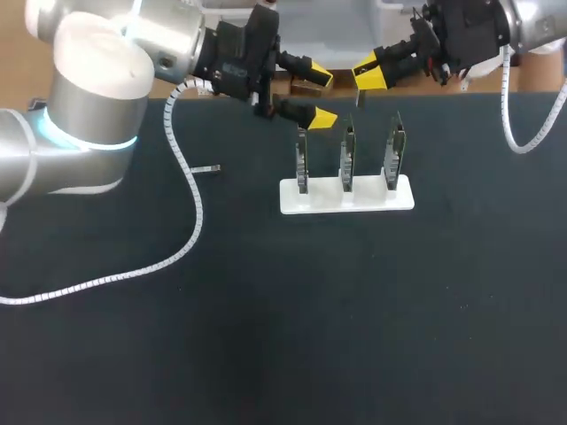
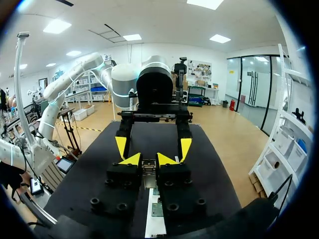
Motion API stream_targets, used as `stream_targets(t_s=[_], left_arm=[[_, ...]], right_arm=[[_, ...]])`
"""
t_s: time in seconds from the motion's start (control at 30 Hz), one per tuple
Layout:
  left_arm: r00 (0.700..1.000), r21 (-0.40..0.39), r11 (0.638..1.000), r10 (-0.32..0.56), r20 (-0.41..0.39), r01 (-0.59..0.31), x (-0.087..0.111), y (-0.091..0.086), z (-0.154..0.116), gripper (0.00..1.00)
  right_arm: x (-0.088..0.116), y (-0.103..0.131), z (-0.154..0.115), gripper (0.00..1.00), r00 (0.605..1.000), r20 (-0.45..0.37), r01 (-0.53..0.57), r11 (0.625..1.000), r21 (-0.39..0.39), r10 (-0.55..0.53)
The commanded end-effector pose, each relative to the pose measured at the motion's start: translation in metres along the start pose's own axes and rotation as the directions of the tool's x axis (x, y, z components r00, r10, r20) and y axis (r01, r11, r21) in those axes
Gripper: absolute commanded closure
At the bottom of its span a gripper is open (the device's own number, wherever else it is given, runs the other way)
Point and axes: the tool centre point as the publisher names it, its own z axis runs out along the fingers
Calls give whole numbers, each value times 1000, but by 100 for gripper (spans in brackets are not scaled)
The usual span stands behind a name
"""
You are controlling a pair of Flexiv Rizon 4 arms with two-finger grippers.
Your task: Pick up the optical module with the left hand, and insert it into the network port with the right hand.
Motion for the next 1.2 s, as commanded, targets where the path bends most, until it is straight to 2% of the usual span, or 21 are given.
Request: stream_targets(t_s=[0.03,0.57,0.8,1.2], left_arm=[[1000,-4,1000,-5,-31,5,-4,-4,-10,0],[1000,4,1000,-5,-24,5,-6,-5,-12,0],[1000,4,1000,-5,-24,5,-6,-5,-12,0],[1000,4,1000,-5,-24,5,-6,-5,-12,0]], right_arm=[[0,-1,0,100,1000,1,0,1000,-1,0],[0,-1,0,100,1000,1,0,1000,-1,0],[20,3,6,100,998,-38,-53,999,-13,52],[32,2,21,100,997,-46,-64,996,-63,61]])
